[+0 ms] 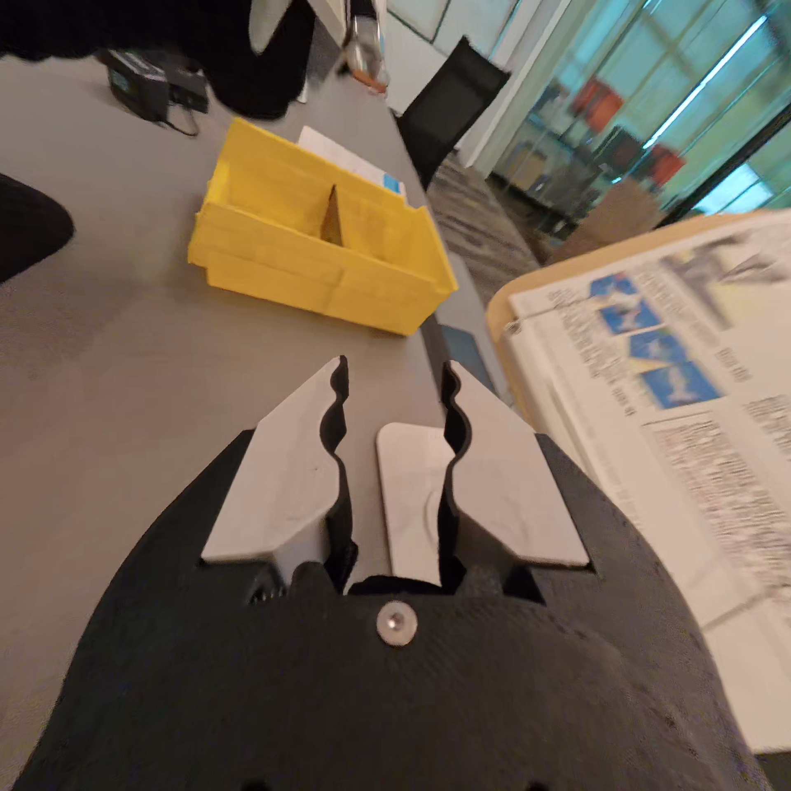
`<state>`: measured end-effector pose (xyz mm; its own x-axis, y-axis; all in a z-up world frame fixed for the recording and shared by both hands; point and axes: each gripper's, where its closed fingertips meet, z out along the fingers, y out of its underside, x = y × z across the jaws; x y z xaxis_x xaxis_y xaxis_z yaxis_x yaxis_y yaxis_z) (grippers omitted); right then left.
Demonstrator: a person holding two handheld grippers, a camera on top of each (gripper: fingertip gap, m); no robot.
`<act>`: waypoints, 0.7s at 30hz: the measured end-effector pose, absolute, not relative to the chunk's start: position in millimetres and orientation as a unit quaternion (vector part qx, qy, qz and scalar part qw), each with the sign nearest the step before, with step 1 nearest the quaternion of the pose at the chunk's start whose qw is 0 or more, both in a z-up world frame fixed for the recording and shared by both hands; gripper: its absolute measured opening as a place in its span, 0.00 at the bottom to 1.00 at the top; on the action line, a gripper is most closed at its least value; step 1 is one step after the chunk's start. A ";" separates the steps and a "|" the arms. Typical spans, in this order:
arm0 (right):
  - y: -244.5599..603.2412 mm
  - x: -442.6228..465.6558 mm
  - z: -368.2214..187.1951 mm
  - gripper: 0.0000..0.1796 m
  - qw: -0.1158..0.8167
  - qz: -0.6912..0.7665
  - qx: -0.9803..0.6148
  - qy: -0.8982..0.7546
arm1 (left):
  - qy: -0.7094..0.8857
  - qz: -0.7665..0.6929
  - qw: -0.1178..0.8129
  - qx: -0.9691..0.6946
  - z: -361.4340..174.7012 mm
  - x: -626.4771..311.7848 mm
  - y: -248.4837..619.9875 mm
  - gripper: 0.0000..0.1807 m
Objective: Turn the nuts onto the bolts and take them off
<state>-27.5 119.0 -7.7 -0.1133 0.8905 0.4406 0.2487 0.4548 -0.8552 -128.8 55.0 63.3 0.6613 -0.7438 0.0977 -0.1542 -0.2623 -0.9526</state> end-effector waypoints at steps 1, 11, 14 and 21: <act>116.7 -26.6 4.1 0.24 0.535 0.297 -0.411 -0.676 | 0.300 -0.326 0.534 -0.721 69.5 -107.0 58.3 0.09; 110.2 -3.0 75.6 0.20 0.651 0.169 -0.354 -0.650 | 0.266 -0.598 0.503 -0.565 85.5 -7.4 101.4 0.08; 114.9 -2.5 72.1 0.19 0.657 0.137 -0.349 -0.654 | 0.261 -0.628 0.500 -0.536 85.5 -1.9 101.8 0.08; 101.3 -16.9 67.5 0.17 0.654 0.175 -0.334 -0.655 | 0.256 -0.665 0.489 -0.503 79.8 1.3 97.6 0.08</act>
<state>-16.9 101.3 67.5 0.0800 0.6666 0.7411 0.2096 0.7156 -0.6663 1.3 97.6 79.8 -0.0161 -0.9080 0.4186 0.3931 -0.3907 -0.8324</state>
